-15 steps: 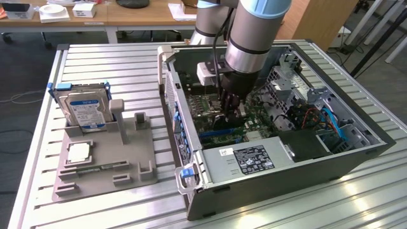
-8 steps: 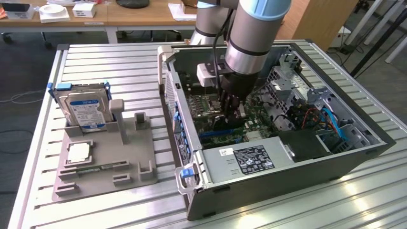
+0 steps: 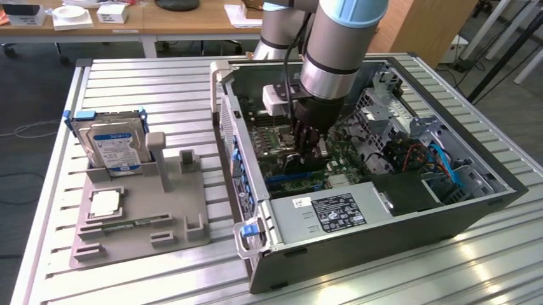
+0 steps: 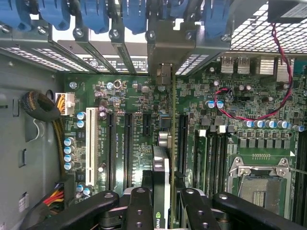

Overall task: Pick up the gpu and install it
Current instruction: 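Insert the gpu into the slot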

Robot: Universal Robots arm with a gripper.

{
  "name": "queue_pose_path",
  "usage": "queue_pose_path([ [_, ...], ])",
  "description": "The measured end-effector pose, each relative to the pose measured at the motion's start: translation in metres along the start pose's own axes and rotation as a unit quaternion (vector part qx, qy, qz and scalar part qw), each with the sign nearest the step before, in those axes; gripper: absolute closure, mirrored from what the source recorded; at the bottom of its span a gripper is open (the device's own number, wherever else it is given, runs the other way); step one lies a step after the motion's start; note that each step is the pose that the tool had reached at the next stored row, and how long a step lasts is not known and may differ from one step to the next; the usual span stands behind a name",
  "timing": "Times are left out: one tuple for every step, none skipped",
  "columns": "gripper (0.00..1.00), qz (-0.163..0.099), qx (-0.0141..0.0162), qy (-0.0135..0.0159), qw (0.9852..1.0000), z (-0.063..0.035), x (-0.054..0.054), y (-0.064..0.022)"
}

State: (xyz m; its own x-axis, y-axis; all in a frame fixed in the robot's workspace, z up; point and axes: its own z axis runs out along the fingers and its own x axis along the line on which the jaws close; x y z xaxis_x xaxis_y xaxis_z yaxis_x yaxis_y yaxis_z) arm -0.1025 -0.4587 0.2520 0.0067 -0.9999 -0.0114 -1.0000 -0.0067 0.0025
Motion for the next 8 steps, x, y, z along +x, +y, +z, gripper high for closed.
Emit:
queue_pose_path([
  [0.73,0.0,0.0,0.0001,1.0,0.0,0.0,0.0],
  [0.73,0.0,0.0,0.0001,1.0,0.0,0.0,0.0],
  [0.73,0.0,0.0,0.0002,1.0,0.0001,0.0001,0.0],
  [0.73,0.0,-0.0001,0.0002,1.0,0.0002,0.0001,0.0001],
  [0.73,0.0,0.0,0.0003,1.0,0.0003,0.0001,0.0001],
  [0.73,0.0,0.0,0.0003,1.0,0.0006,0.0001,0.0001],
  [0.73,0.0,0.0,0.0004,1.0,0.0007,0.0001,0.0],
  [0.73,0.0,0.0,0.0006,1.0,0.0009,0.0001,0.0],
])
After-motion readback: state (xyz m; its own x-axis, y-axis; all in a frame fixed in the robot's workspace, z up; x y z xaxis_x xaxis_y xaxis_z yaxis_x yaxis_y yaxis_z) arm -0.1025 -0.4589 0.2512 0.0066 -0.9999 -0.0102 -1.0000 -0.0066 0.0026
